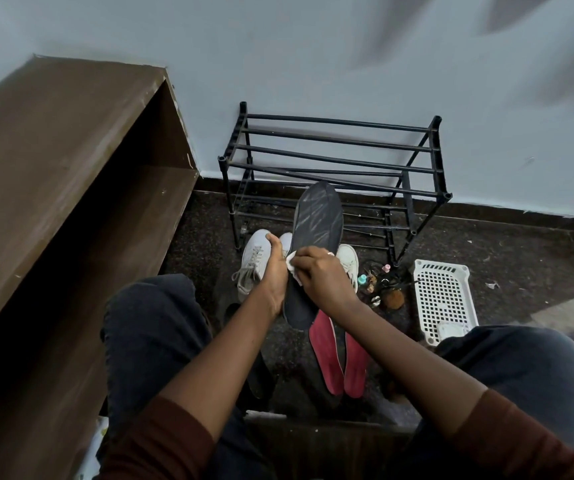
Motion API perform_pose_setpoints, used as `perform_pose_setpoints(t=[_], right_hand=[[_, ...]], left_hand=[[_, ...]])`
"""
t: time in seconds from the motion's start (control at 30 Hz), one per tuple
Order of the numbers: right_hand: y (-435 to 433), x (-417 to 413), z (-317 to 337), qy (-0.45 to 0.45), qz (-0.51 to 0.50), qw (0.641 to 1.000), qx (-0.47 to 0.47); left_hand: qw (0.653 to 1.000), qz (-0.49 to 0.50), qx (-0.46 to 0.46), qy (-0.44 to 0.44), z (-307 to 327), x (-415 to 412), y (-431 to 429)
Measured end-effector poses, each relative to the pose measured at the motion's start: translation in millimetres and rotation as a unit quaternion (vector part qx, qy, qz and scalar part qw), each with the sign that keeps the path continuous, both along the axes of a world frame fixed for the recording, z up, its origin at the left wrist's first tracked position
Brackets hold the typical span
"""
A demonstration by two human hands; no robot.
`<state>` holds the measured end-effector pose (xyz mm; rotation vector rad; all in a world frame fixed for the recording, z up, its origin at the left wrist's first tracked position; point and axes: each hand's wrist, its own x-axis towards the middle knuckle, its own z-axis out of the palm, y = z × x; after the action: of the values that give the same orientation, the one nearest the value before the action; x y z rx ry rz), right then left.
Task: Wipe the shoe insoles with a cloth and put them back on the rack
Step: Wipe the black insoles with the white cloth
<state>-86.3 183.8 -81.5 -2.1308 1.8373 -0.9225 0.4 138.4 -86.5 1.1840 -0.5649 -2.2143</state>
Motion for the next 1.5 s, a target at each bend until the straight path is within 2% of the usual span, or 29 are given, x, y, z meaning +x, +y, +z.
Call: perform_pose_setpoints(t=[0.17, 0.37, 0.6, 0.67, 0.7, 0.73, 0.8, 0.83, 0.87, 0.9, 0.97, 1.0, 1.07, 1.1, 1.17, 1.23, 1.37, 1.5], right_hand=[[-23.0, -5.4, 5.3, -0.001, -0.035, 0.999, -0.001], [-42.6, -6.4, 17.0, -0.019, -0.077, 0.997, 0.0], [-2.9, 11.8, 13.3, -0.011, 0.029, 0.999, 0.031], [1.7, 8.1, 14.7, -0.087, 0.007, 0.996, 0.029], [1.7, 5.4, 17.9, -0.157, -0.041, 0.985, 0.05], [0.4, 2.0, 21.6, -0.249, -0.098, 0.96, 0.083], [-3.4, -3.9, 32.0, -0.452, -0.166, 0.866, 0.13], [-5.8, -7.4, 35.6, -0.514, -0.178, 0.828, 0.135], [-7.7, -10.3, 40.0, -0.544, -0.179, 0.809, 0.133], [-9.9, -12.5, 43.2, -0.551, -0.178, 0.804, 0.133], [-12.4, -13.5, 49.0, -0.504, -0.179, 0.835, 0.133], [-13.6, -13.0, 48.3, -0.44, -0.185, 0.87, 0.127], [-14.9, -7.5, 44.4, -0.235, -0.173, 0.952, 0.09], [-15.6, -1.5, 38.7, -0.137, -0.15, 0.977, 0.069], [-16.6, 10.6, 28.0, -0.033, -0.121, 0.991, 0.054], [-17.0, 18.0, 27.2, -0.024, -0.125, 0.991, 0.051], [-12.4, 24.9, 32.3, -0.074, -0.082, 0.994, 0.018], [-12.3, 21.7, 30.6, -0.045, -0.044, 0.998, 0.016]], left_hand=[[0.998, 0.022, 0.015, 0.048, 0.5, -0.8, -1.9], [0.997, 0.036, 0.009, 0.068, 3.6, -0.5, -3.6], [0.991, 0.076, -0.038, 0.101, -1.5, 13.4, -16.3], [0.991, 0.074, -0.038, 0.108, -2.7, 16.3, -16.1], [0.991, 0.068, -0.034, 0.113, -2.4, 16.8, -15.4], [0.99, 0.061, -0.03, 0.121, -1.0, 17.7, -14.5], [0.989, 0.062, -0.03, 0.129, 2.1, 19.6, -14.5], [0.988, 0.068, -0.031, 0.132, 2.9, 20.8, -15.4], [0.987, 0.072, -0.034, 0.141, 3.6, 22.2, -17.1], [0.985, 0.073, -0.037, 0.149, 5.4, 23.2, -18.5], [0.983, 0.072, -0.048, 0.159, 10.2, 22.8, -20.2], [0.983, 0.07, -0.051, 0.163, 13.2, 21.3, -20.0], [0.982, 0.076, -0.059, 0.163, 16.5, 15.8, -18.6], [0.981, 0.085, -0.064, 0.163, 18.4, 12.4, -17.1], [0.98, 0.101, -0.084, 0.153, 19.4, 6.0, -13.5], [0.979, 0.116, -0.094, 0.142, 17.0, 3.8, -12.7], [0.976, 0.145, -0.091, 0.132, 13.2, 7.8, -19.2], [0.977, 0.135, -0.088, 0.138, 14.1, 7.4, -18.2]])
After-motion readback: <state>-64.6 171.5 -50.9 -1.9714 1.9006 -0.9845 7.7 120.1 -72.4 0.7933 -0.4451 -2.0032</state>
